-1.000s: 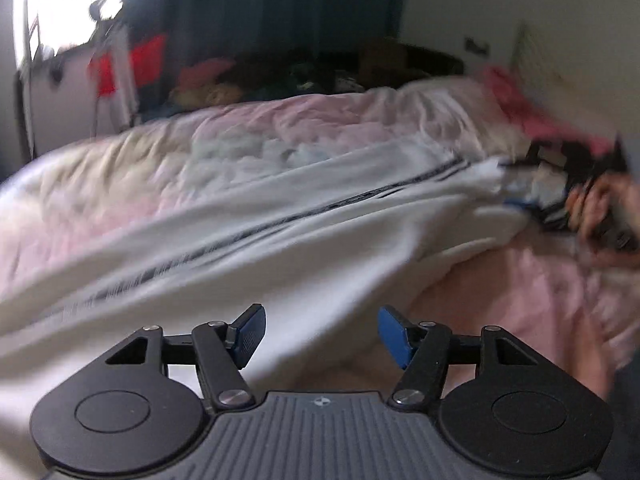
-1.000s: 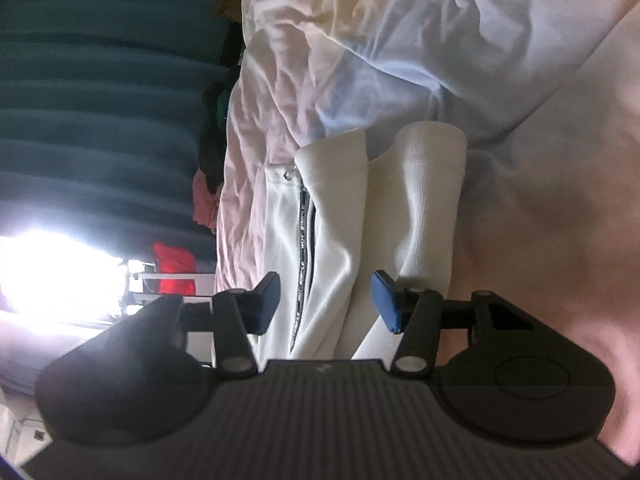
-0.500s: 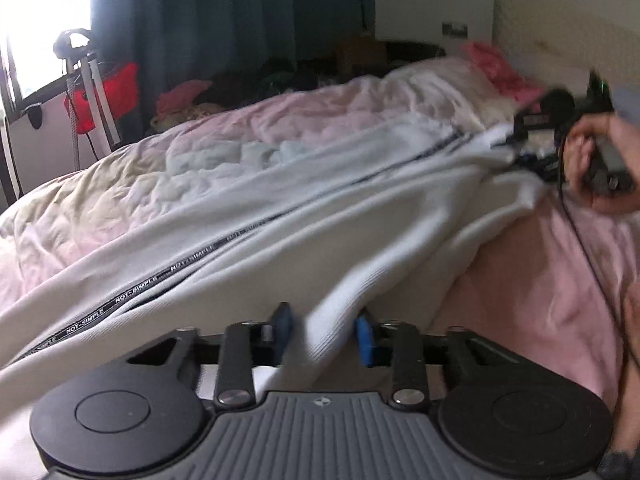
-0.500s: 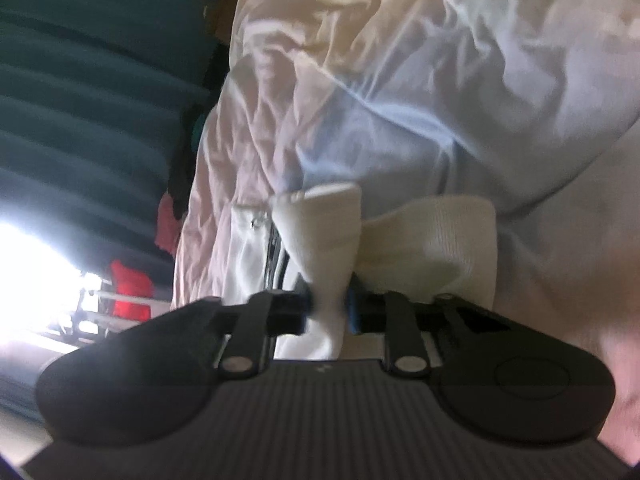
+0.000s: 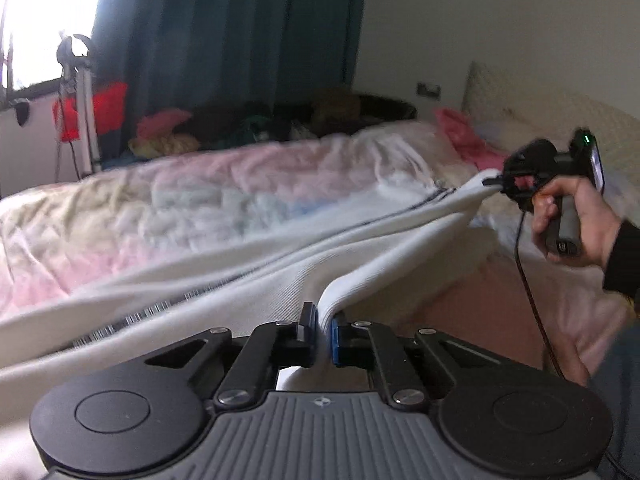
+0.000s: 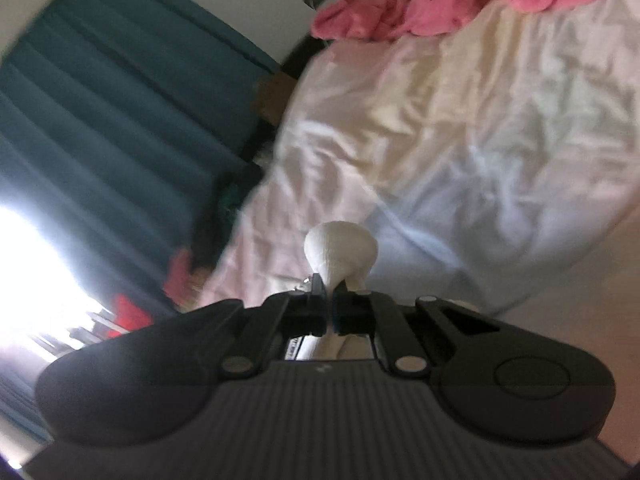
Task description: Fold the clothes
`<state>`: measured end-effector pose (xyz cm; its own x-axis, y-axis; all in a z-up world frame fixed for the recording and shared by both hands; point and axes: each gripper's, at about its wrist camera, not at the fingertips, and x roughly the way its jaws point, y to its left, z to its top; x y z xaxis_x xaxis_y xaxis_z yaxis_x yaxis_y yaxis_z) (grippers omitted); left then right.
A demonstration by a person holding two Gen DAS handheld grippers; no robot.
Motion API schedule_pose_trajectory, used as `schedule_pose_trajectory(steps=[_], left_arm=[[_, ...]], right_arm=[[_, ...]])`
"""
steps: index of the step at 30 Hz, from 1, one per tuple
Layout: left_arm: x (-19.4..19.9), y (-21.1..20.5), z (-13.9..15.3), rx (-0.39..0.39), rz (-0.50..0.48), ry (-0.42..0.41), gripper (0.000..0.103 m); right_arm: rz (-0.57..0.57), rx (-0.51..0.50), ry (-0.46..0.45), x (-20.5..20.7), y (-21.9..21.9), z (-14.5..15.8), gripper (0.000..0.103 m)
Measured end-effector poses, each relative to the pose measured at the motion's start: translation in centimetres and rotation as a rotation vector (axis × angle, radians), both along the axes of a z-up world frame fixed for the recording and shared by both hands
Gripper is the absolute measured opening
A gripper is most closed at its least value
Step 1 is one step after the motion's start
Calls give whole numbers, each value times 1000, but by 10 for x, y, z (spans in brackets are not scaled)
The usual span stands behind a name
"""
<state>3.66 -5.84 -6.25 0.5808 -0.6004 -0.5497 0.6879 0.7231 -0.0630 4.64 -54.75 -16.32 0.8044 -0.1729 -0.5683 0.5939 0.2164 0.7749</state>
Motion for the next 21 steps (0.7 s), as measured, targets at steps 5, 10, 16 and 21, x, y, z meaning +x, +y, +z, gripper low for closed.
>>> schedule_pose_trajectory(steps=[5,10,16,21], left_arm=[[-5,-15,-23,95,-1,49,9],[3,-7,-21,28,53,97,23],[-2,15,-3,-75,129,112,56],[-4,30,6,-114,204,88,58]], right_arm=[[-19,-3,35,-18,-3,4,7],[-14,109,-19,-34,-4,2,11],[45,85,-31,-49,30,20,91],[143,136,-53,-30,37,10,88]])
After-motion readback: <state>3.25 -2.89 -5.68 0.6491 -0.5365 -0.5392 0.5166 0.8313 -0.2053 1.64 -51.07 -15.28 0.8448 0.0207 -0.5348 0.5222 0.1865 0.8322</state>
